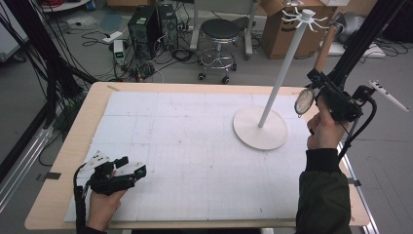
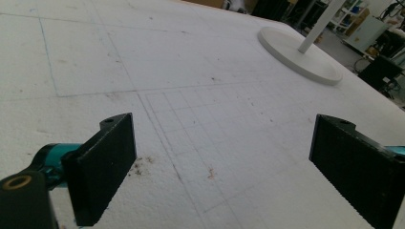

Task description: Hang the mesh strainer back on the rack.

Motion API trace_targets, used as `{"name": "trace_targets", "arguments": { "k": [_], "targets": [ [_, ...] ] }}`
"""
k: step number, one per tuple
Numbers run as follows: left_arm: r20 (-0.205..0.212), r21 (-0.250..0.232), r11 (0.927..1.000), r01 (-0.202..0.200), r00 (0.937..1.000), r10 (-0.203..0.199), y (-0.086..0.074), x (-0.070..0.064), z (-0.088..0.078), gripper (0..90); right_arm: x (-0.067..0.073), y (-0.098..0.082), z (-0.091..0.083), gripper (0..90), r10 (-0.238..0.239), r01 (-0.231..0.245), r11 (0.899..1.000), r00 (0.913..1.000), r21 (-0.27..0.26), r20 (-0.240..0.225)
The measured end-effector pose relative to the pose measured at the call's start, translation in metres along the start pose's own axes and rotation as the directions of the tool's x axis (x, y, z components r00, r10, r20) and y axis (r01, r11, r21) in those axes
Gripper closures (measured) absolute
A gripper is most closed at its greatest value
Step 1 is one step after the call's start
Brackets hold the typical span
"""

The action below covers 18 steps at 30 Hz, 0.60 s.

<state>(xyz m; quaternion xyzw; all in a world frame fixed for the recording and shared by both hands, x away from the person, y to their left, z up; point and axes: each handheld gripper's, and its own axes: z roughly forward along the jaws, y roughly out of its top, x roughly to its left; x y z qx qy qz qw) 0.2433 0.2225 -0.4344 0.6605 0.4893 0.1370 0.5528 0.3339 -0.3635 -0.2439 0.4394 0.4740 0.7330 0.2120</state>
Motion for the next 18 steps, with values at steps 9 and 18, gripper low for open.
{"name": "trace_targets", "arguments": {
  "k": [9, 18],
  "targets": [
    [0.004, -0.003, 1.0, 0.002, 1.0, -0.002, 0.001, 0.001, 0.002, 9.3, -0.005, 0.01, 0.005, 69.0, 0.02, -0.02, 1.0, 0.9998, -0.005, -0.004],
    [0.003, 0.001, 1.0, 0.001, 1.0, -0.001, 0.001, 0.0, 0.004, 9.3, -0.007, 0.011, 0.012, 69.0, 0.015, -0.015, 1.0, 0.9999, 0.023, -0.006]
  ]
}}
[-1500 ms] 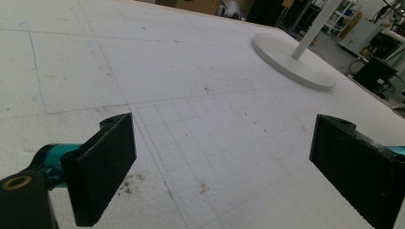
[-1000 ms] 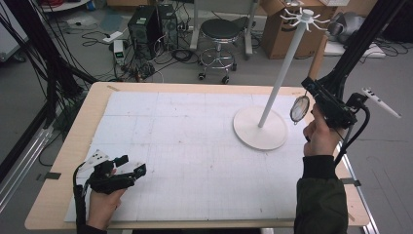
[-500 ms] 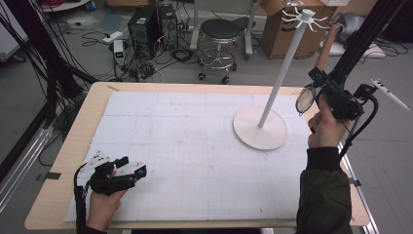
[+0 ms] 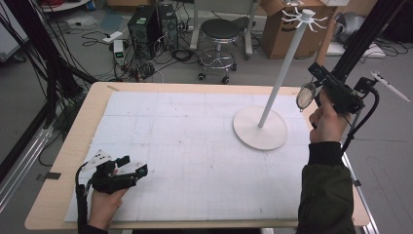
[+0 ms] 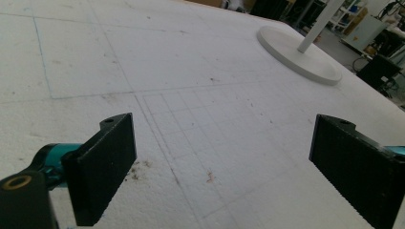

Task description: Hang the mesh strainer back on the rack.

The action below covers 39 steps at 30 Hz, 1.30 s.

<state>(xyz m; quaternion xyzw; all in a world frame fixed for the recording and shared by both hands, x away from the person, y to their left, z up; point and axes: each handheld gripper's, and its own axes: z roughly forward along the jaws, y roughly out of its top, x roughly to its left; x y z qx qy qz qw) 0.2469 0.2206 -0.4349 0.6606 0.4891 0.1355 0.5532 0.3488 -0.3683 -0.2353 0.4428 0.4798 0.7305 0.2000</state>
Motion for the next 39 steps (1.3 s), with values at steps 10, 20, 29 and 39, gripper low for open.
{"name": "trace_targets", "arguments": {
  "k": [10, 20, 29, 39],
  "targets": [
    [-0.004, -0.002, 1.0, 0.001, 1.0, -0.001, 0.0, 0.0, -0.001, 9.3, 0.004, -0.008, 0.01, 68.9, -0.009, 0.009, 0.999, 0.9999, 0.037, -0.012],
    [-0.005, -0.01, 0.9999, 0.003, 1.0, -0.003, 0.0, 0.001, -0.004, 9.3, 0.013, -0.017, 0.019, 68.9, -0.043, 0.044, 0.996, 0.9989, 0.073, -0.018],
    [-0.006, -0.008, 1.0, 0.005, 1.0, -0.005, 0.0, 0.0, -0.002, 9.3, 0.015, -0.019, 0.021, 68.8, -0.039, 0.041, 0.995, 0.9989, 0.087, -0.027],
    [-0.002, -0.006, 1.0, 0.001, 1.0, -0.001, 0.0, -0.001, -0.002, 9.3, 0.015, -0.018, 0.022, 68.7, -0.057, 0.057, 0.994, 0.9984, 0.088, -0.006]
  ]
}}
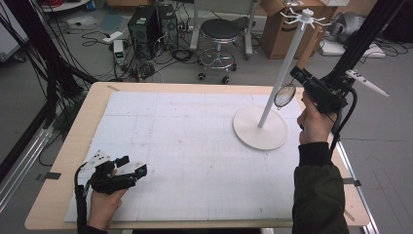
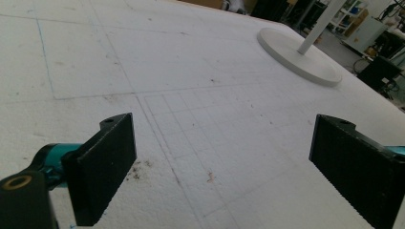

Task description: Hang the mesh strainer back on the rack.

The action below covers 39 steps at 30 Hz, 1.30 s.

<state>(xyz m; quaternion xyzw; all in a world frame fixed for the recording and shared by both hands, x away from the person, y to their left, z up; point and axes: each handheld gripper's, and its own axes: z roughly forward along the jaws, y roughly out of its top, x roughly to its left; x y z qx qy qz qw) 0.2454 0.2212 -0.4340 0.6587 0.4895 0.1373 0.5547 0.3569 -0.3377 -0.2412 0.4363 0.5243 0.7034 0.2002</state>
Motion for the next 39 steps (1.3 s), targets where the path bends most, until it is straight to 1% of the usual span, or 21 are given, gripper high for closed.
{"name": "trace_targets", "arguments": {
  "k": [3, 5, 7, 8, 10, 11, 13, 15, 19, 21, 24, 28, 29, 33, 37, 39],
  "targets": [
    [0.003, -0.001, 1.0, -0.001, 1.0, 0.001, 0.0, 0.0, 0.0, 9.3, 0.0, 0.0, 0.001, 68.4, -0.011, 0.011, 1.0, 0.9999, 0.006, 0.006],
    [0.004, 0.0, 1.0, -0.002, 1.0, 0.002, 0.0, 0.0, 0.0, 9.3, 0.0, 0.0, 0.002, 67.8, -0.003, 0.003, 1.0, 1.0, 0.007, 0.004],
    [0.005, 0.002, 1.0, 0.002, 1.0, -0.002, 0.0, 0.001, 0.0, 9.3, -0.001, 0.001, 0.004, 66.4, -0.006, 0.006, 1.0, 0.9998, 0.013, 0.019],
    [0.006, 0.0, 1.0, 0.005, 1.0, -0.005, 0.0, 0.001, 0.001, 9.3, -0.001, 0.001, 0.004, 63.6, -0.005, 0.004, 1.0, 0.9996, 0.01, 0.028],
    [0.007, 0.001, 1.0, 0.003, 1.0, -0.003, 0.0, 0.001, 0.001, 9.3, -0.002, 0.001, 0.005, 53.9, 0.001, -0.001, 1.0, 0.9995, 0.002, 0.033],
    [0.007, 0.002, 1.0, 0.003, 1.0, -0.003, 0.0, 0.001, 0.002, 9.3, -0.002, 0.001, 0.006, 50.3, 0.004, -0.004, 1.0, 0.999, -0.001, 0.045],
    [0.007, 0.004, 1.0, -0.004, 1.0, 0.004, 0.0, 0.001, 0.001, 9.3, -0.003, 0.002, 0.005, 47.3, 0.007, -0.007, 1.0, 0.9983, -0.001, 0.058],
    [0.005, 0.0, 1.0, 0.0, 1.0, 0.0, 0.0, 0.0, 0.001, 9.3, -0.004, 0.002, 0.005, 41.3, 0.005, -0.005, 1.0, 0.9976, 0.003, 0.069],
    [0.001, -0.002, 1.0, -0.003, 1.0, 0.003, 0.0, -0.001, -0.001, 9.3, -0.002, 0.002, 0.001, 36.6, 0.007, -0.007, 1.0, 0.996, -0.005, 0.089],
    [0.001, -0.006, 1.0, -0.001, 1.0, 0.001, 0.0, -0.001, -0.002, 9.3, -0.003, 0.001, -0.001, 34.3, -0.001, 0.001, 1.0, 0.9956, -0.008, 0.094],
    [0.001, -0.01, 0.9999, 0.001, 1.0, -0.001, 0.0, -0.001, -0.002, 9.4, -0.003, -0.002, -0.003, 30.9, 0.0, 0.0, 1.0, 0.9951, -0.004, 0.099],
    [0.004, -0.011, 0.9999, -0.002, 1.0, 0.002, 0.0, -0.001, -0.001, 9.3, -0.002, -0.005, -0.006, 26.6, -0.01, 0.011, 1.0, 0.9972, -0.001, 0.074],
    [0.004, -0.011, 0.9999, -0.001, 1.0, 0.001, 0.0, -0.002, -0.001, 9.4, -0.002, -0.005, -0.006, 25.9, -0.016, 0.016, 1.0, 0.9972, -0.003, 0.074],
    [0.006, -0.012, 0.9999, -0.002, 1.0, 0.002, 0.001, -0.002, -0.001, 9.4, 0.001, -0.007, -0.008, 22.3, -0.028, 0.027, 1.0, 0.997, 0.016, 0.072],
    [0.008, -0.013, 0.9999, -0.003, 1.0, 0.003, 0.001, -0.002, -0.001, 9.3, 0.003, -0.01, -0.009, 21.7, -0.046, 0.044, 0.999, 0.9965, 0.032, 0.07],
    [0.008, -0.013, 0.9999, -0.004, 1.0, 0.004, 0.001, -0.002, -0.001, 9.3, 0.003, -0.013, -0.01, 21.4, -0.044, 0.041, 0.998, 0.9964, 0.039, 0.073]
  ]
}}
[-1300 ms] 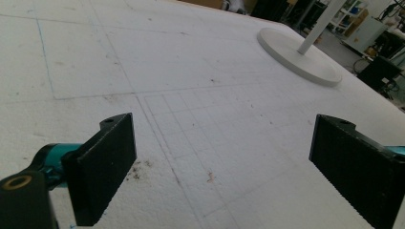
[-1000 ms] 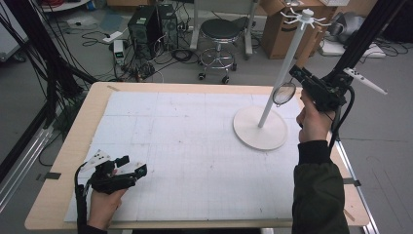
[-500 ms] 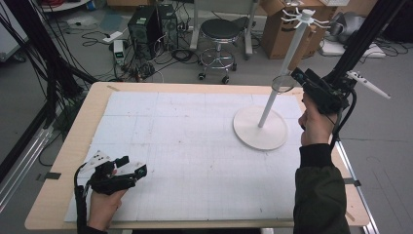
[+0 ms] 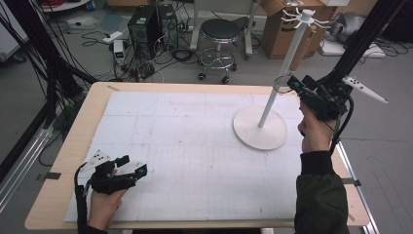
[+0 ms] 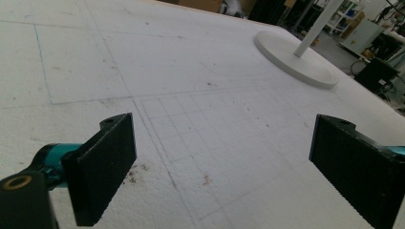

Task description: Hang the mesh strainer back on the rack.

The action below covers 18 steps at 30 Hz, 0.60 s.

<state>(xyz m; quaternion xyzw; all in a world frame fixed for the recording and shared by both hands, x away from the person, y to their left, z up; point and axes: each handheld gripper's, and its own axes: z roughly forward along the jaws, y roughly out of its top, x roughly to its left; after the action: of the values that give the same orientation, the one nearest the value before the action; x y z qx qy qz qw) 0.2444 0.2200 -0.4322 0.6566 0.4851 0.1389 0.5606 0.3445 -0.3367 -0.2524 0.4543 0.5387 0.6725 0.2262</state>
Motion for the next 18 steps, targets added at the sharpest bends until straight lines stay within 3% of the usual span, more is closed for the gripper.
{"name": "trace_targets", "arguments": {
  "k": [8, 18],
  "targets": [
    [0.0, -0.002, 1.0, -0.004, 1.0, 0.004, 0.001, -0.001, 0.001, 9.3, -0.006, -0.011, -0.002, 21.3, 0.018, -0.017, 0.999, 0.9994, 0.032, -0.03],
    [0.003, -0.002, 0.9999, -0.013, 0.9999, 0.013, 0.002, -0.004, 0.002, 9.3, -0.006, -0.022, -0.011, 20.0, 0.0, 0.003, 0.998, 0.9987, 0.068, -0.051]
  ]
}}
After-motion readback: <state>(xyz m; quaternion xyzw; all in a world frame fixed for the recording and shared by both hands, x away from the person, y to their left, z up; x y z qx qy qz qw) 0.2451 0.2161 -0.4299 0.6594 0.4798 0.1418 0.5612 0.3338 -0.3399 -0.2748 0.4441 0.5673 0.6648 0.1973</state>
